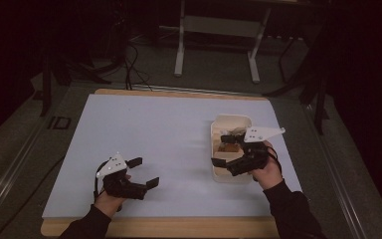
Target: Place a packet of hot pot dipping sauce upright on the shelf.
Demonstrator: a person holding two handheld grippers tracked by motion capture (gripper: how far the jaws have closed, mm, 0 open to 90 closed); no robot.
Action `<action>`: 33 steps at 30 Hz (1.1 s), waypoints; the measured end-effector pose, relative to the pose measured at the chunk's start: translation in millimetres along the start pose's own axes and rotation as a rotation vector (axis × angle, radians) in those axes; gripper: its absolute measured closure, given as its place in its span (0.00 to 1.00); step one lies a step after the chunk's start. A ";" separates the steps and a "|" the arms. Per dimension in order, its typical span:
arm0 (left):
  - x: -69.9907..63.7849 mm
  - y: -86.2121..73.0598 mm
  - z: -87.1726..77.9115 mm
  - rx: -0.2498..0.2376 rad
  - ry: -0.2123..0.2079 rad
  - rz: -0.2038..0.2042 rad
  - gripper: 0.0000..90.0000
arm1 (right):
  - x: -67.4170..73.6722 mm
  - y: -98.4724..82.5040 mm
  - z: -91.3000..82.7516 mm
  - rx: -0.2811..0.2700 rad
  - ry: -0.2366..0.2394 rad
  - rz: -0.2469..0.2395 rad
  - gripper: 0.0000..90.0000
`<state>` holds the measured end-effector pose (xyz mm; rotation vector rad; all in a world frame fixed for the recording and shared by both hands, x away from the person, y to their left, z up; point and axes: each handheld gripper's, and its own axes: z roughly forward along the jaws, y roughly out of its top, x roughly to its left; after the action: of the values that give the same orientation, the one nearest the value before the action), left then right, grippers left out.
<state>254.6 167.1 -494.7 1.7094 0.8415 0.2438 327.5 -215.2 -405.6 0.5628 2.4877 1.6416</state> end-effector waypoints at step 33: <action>-4.2 -0.9 1.5 0.018 -0.011 0.041 0.02 | 51.2 -67.0 -24.4 -0.002 -0.023 0.006 0.12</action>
<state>252.0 163.3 -494.9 1.7449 0.8037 0.2546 256.7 -241.0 -450.6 0.5856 2.4707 1.6296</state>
